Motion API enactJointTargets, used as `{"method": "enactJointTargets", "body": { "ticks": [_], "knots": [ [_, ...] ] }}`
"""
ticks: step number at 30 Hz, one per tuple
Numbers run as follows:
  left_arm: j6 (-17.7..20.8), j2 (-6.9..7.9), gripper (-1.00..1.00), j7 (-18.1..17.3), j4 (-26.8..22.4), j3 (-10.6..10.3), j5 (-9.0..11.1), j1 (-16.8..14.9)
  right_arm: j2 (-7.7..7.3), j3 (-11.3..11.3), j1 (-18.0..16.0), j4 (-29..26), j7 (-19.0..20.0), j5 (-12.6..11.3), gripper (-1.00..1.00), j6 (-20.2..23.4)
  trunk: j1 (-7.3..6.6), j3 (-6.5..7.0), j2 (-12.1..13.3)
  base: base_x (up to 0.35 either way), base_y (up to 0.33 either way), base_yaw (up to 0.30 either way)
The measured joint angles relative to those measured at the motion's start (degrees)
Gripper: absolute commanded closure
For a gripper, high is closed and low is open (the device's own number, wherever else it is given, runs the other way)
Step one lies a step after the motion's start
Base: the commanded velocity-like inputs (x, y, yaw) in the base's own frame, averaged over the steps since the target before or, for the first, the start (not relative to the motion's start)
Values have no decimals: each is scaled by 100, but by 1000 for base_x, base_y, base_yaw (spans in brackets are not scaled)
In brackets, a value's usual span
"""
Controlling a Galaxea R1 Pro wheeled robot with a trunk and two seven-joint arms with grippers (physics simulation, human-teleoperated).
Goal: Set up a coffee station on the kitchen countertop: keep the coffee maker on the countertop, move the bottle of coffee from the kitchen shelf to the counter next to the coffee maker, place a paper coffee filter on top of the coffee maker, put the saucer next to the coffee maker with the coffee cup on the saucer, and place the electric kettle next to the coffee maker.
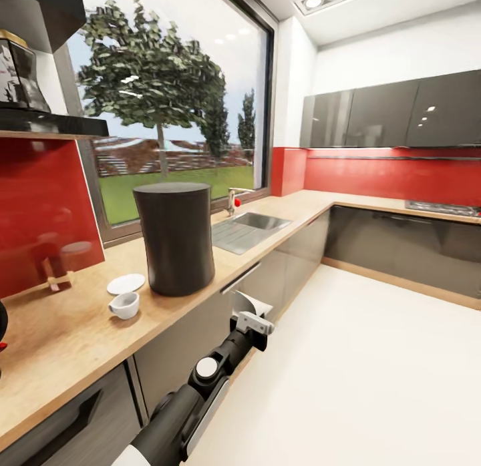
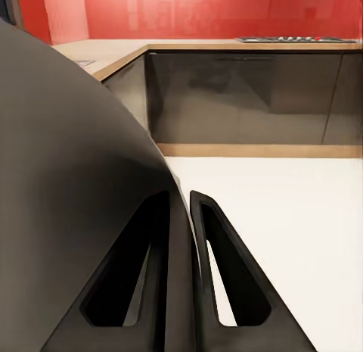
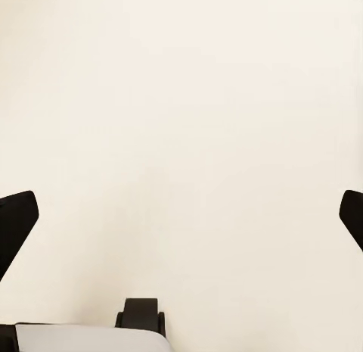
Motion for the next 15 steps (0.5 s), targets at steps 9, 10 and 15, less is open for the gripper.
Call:
{"method": "enactJointTargets", "body": {
  "ticks": [9,10,15],
  "knots": [
    [4,0,100,-1,-1,-2,-2,1,0,0,-1,2,-2,4,-100,0,-1,0,0,296,-2,-129],
    [5,0,100,0,0,-3,-1,0,0,0,1,2,-3,2,-100,0,-1,0,0,324,-37,-204],
    [5,0,100,-1,0,-2,-2,0,0,0,-1,2,2,0,-100,1,-1,0,0,312,-105,-253]
  ]
}}
